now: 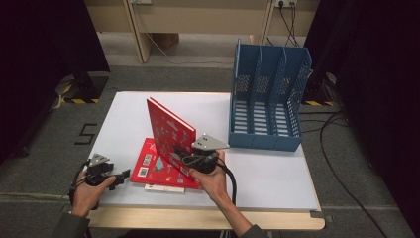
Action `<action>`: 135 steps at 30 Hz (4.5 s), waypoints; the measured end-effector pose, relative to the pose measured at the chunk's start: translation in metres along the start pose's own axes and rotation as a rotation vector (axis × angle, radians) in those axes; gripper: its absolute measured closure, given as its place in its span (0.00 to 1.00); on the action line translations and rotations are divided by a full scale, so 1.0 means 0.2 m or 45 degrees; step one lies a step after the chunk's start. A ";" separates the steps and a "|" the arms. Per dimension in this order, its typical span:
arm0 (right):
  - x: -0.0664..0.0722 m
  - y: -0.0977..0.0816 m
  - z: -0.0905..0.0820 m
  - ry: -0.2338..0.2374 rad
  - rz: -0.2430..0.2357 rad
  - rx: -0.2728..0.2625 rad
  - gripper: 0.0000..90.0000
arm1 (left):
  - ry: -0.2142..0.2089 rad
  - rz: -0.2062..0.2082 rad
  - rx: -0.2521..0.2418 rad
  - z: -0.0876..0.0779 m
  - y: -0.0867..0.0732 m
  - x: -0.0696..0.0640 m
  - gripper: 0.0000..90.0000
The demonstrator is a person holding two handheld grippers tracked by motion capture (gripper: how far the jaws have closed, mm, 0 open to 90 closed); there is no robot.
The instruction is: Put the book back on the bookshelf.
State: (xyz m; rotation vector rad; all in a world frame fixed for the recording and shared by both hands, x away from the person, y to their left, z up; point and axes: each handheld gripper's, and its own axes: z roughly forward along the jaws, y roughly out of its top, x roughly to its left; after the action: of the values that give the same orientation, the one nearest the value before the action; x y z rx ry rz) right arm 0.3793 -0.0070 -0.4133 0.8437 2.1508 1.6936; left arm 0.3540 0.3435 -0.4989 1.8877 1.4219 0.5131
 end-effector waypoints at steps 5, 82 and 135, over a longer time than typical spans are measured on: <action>-0.01 -0.02 0.02 0.003 0.008 -0.031 0.83 | 0.004 0.009 0.004 0.00 0.00 0.00 0.26; -0.08 -0.03 -0.08 -0.006 -0.053 -0.105 0.88 | 0.015 0.049 0.006 0.00 -0.01 -0.02 0.25; -0.69 0.26 -0.92 -0.770 0.016 -0.392 0.88 | 0.036 0.062 0.001 0.03 0.01 0.00 0.26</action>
State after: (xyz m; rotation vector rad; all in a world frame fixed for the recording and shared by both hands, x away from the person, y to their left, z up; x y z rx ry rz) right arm 0.4029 -0.2269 -0.3330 1.0986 1.4480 1.4708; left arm 0.3591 0.3410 -0.5002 1.9270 1.3971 0.5646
